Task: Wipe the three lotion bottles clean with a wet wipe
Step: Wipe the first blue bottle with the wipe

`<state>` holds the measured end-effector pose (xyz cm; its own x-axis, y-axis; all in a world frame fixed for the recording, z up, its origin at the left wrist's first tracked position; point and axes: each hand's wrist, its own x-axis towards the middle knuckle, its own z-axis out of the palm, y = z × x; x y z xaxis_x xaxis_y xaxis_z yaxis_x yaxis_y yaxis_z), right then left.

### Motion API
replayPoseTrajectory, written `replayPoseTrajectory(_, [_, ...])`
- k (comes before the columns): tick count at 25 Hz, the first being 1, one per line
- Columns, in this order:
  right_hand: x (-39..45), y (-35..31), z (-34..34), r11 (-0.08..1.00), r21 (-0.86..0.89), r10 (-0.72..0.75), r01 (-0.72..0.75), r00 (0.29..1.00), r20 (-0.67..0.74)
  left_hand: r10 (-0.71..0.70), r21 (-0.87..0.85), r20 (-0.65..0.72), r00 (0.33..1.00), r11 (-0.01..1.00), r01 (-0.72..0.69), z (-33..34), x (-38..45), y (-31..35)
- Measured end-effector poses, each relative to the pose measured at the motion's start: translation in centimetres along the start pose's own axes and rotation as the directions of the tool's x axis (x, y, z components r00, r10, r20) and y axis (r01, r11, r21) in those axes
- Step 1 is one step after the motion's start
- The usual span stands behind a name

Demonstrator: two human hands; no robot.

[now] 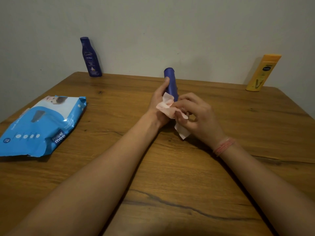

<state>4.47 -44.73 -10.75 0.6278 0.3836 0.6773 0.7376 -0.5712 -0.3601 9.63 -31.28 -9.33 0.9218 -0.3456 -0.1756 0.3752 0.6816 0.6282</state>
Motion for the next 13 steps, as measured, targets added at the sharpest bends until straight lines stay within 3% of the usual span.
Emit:
replayPoseTrajectory(2, [0.0, 0.2, 0.0, 1.0, -0.01, 0.024, -0.025, 0.996, -0.083, 0.101, 0.072, -0.014, 0.995, 0.992, -0.1, -0.2, 0.3, 0.1])
replayPoseTrajectory(5, [0.0, 0.8, -0.3, 0.982, -0.028, 0.177, -0.189, 0.955, -0.239, 0.186, 0.243, -0.011, 0.982, 0.953, -0.178, 0.1, 0.7, -1.1])
replayPoseTrajectory(9, [0.2, 1.8, -1.1, 0.949, 0.054, 0.308, -0.312, 0.869, -0.387, 0.034, 0.338, 0.204, 0.978, 0.935, -0.103, 0.9, 0.7, -2.7])
replayPoseTrajectory(11, [0.2, 2.2, -1.8, 0.936, 0.095, 0.345, -0.34, 0.825, -0.447, -0.009, 0.376, 0.241, 0.97, 0.922, -0.085, 0.7, 0.9, -3.3])
replayPoseTrajectory(13, [0.1, 2.2, -1.9, 0.954, 0.021, 0.281, -0.299, 0.866, -0.414, 0.025, 0.331, 0.239, 0.971, 0.938, -0.106, 0.9, 0.6, -3.4])
